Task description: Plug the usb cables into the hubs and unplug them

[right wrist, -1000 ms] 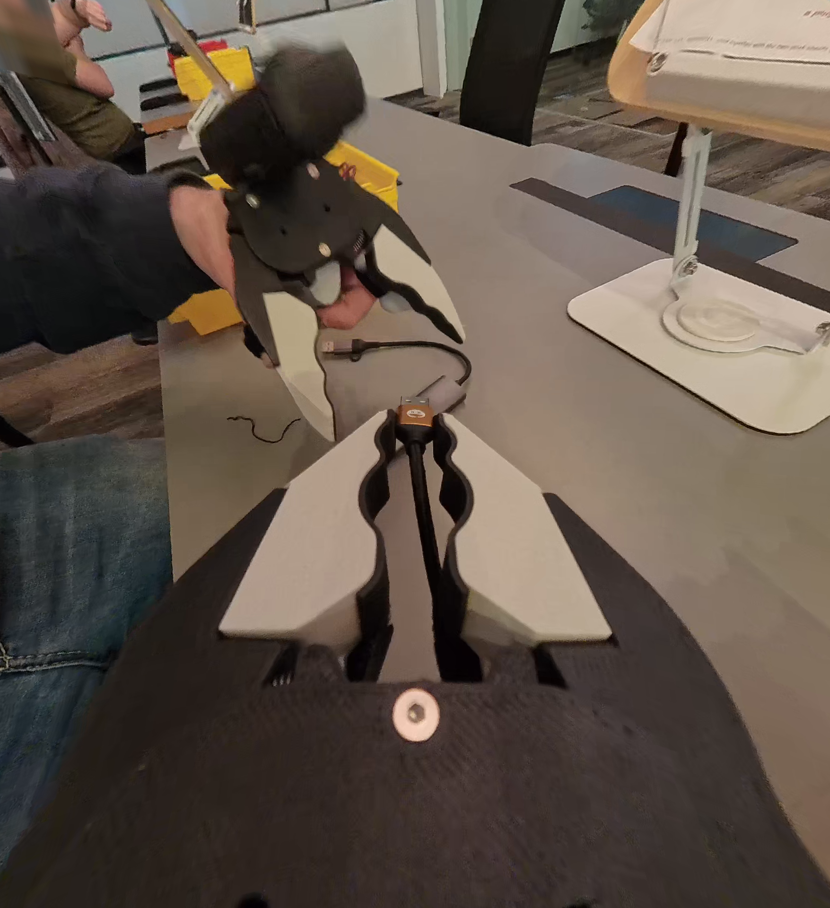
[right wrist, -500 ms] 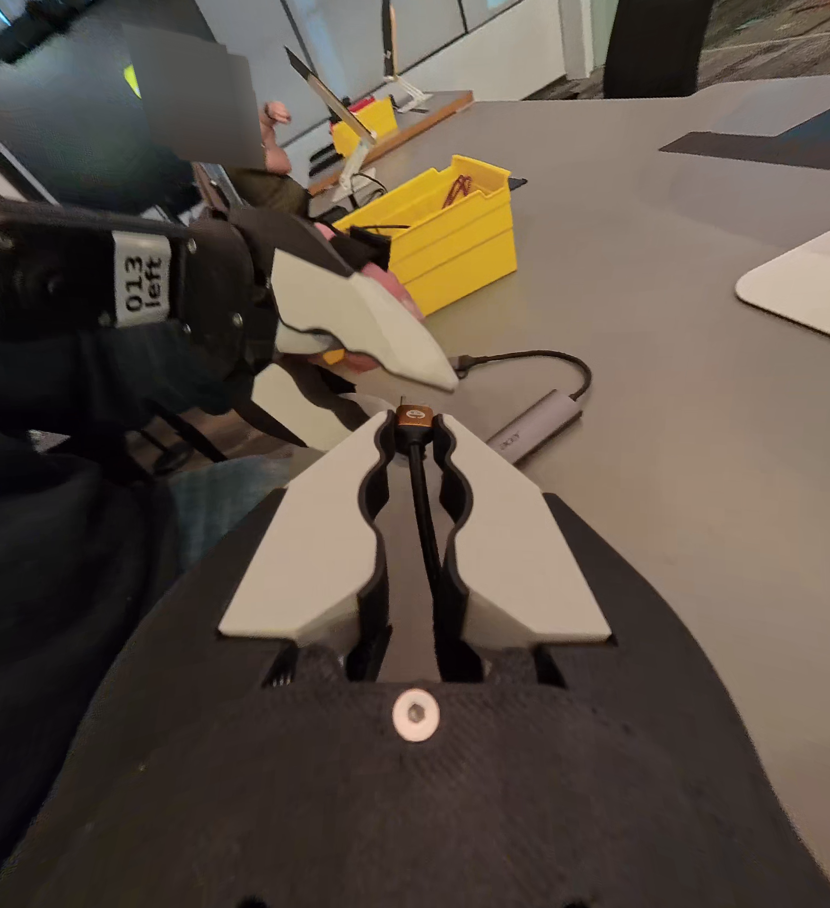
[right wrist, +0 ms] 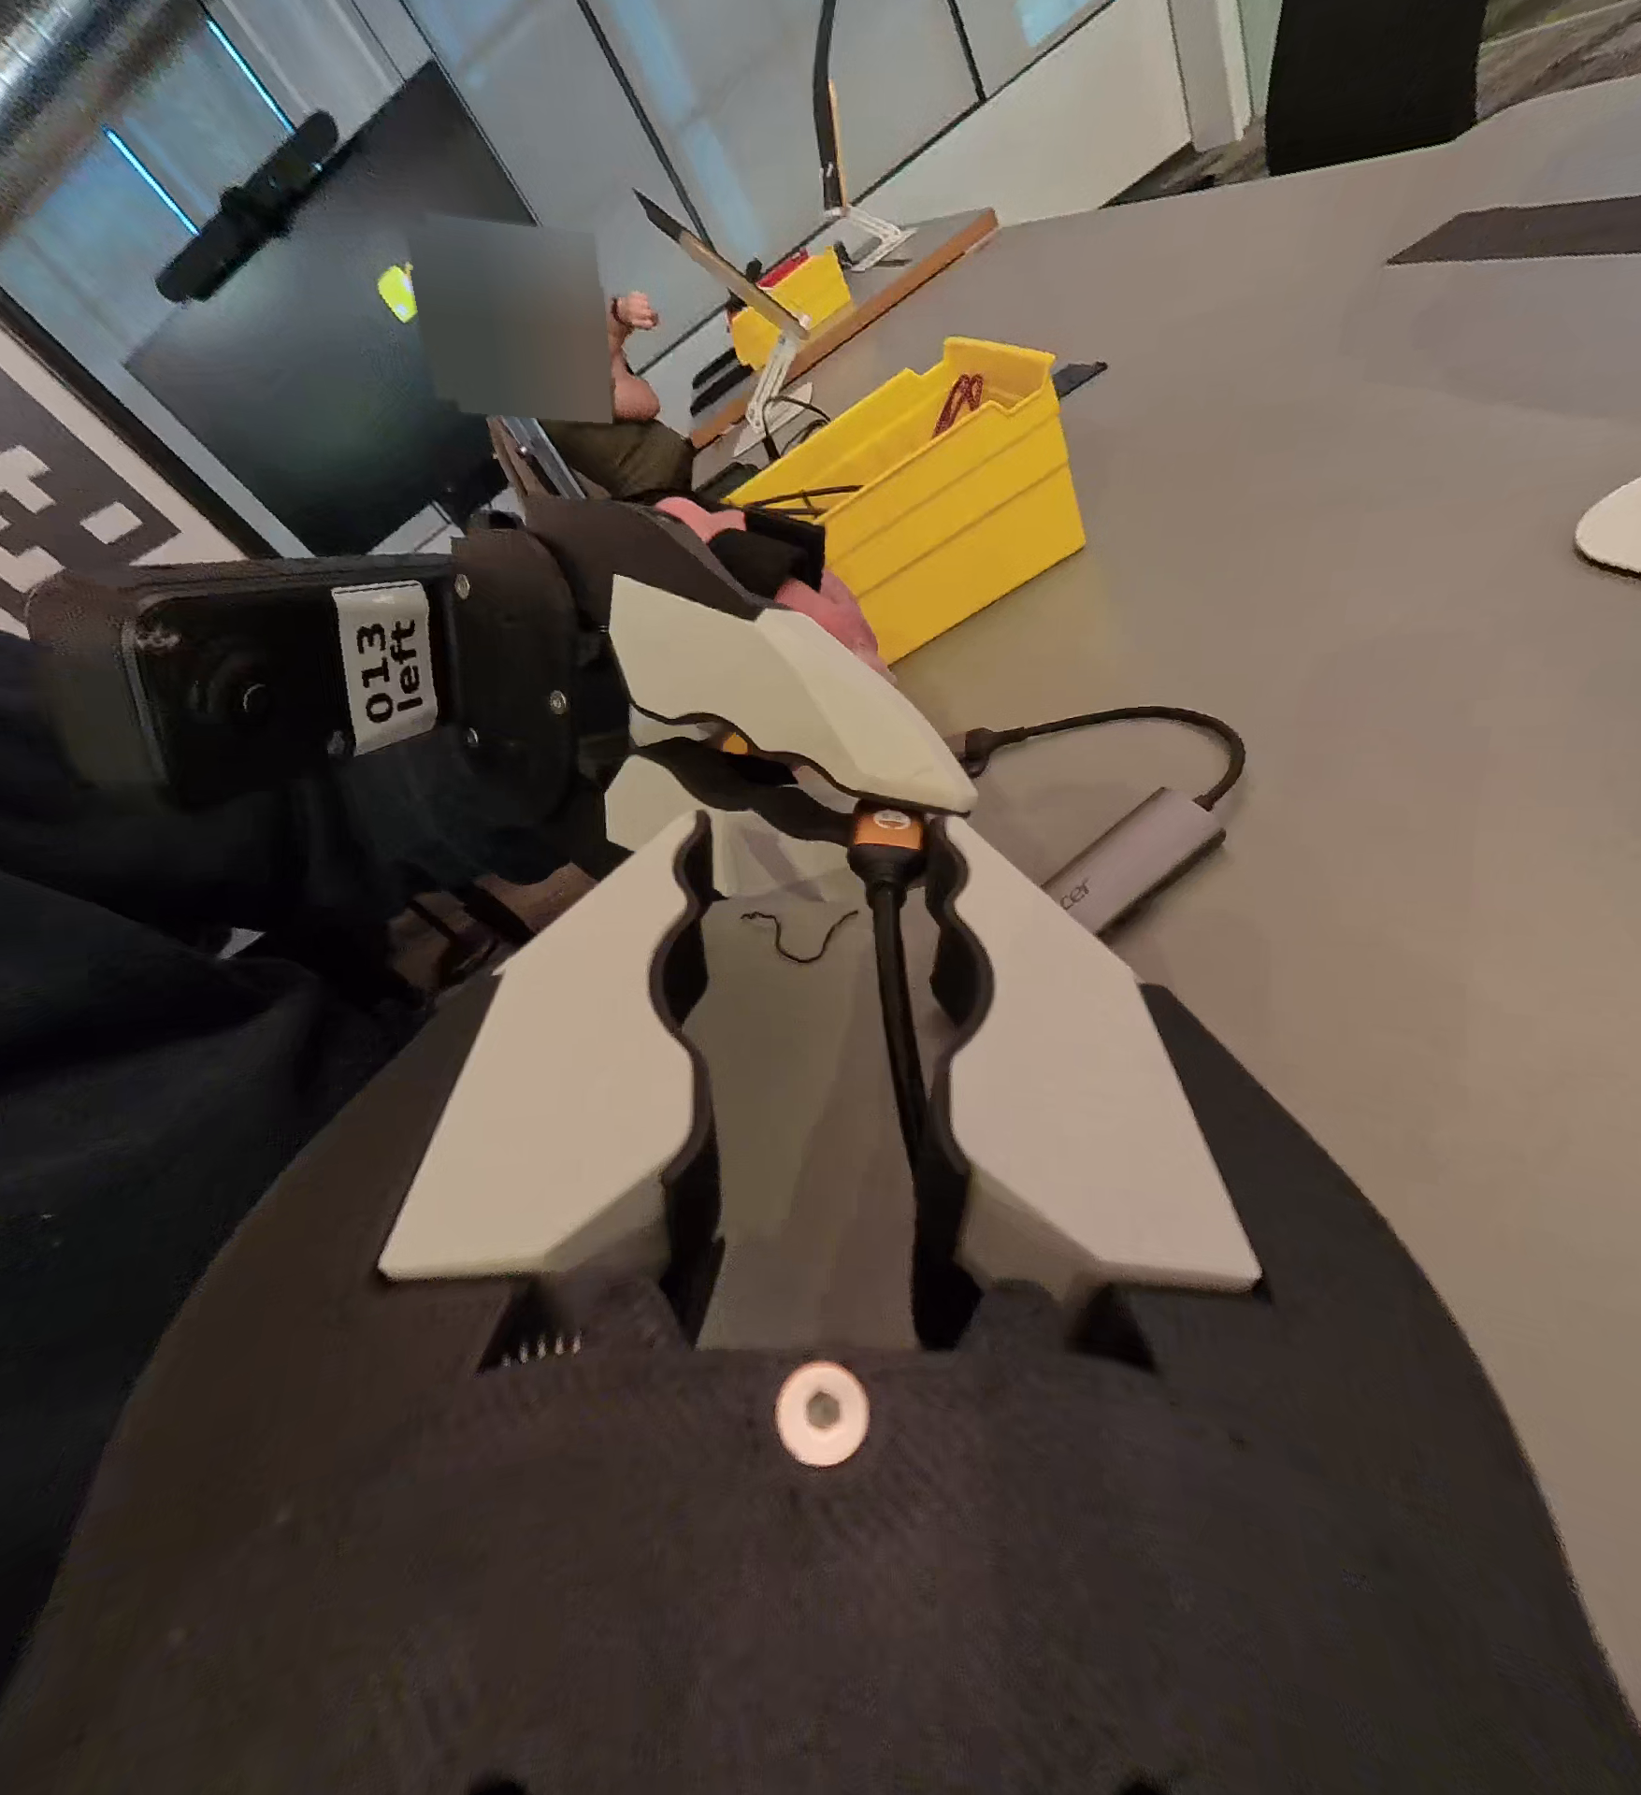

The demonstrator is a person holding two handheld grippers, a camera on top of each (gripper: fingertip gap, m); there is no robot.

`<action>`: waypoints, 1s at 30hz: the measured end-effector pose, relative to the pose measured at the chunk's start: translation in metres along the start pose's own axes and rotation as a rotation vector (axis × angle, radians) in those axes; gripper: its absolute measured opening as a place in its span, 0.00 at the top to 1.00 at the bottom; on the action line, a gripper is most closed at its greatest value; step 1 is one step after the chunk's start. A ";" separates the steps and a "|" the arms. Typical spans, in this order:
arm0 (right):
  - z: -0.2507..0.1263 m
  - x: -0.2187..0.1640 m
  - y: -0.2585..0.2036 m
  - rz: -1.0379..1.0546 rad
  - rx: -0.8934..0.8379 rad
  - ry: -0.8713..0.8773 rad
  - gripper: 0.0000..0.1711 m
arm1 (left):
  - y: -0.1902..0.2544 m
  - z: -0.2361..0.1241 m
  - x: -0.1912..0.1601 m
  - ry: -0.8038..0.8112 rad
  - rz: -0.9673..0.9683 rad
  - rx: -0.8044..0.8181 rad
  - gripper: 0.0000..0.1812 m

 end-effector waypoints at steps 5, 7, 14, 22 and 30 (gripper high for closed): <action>-0.006 0.000 0.002 -0.036 -0.101 -0.017 0.66 | -0.005 -0.001 -0.008 -0.016 -0.034 0.056 0.96; -0.011 -0.006 0.011 -0.055 -0.187 -0.071 0.69 | -0.010 -0.003 -0.014 -0.033 -0.075 0.067 0.96; -0.041 -0.012 0.016 -0.038 -0.427 -0.069 0.92 | -0.020 -0.008 -0.024 -0.092 -0.147 0.113 0.96; -0.057 -0.024 0.013 0.005 -0.521 -0.063 0.99 | -0.017 -0.012 -0.039 -0.156 -0.361 0.120 0.97; -0.057 -0.007 0.024 -0.023 -0.586 -0.053 1.00 | 0.008 -0.016 -0.031 -0.200 -0.480 0.045 0.96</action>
Point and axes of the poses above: each gripper's, where its closed fingertips meet, z out along the fingers, x out of its top, y = z × x across the jaws, the point moved 6 cm from there along -z, back along the fingers
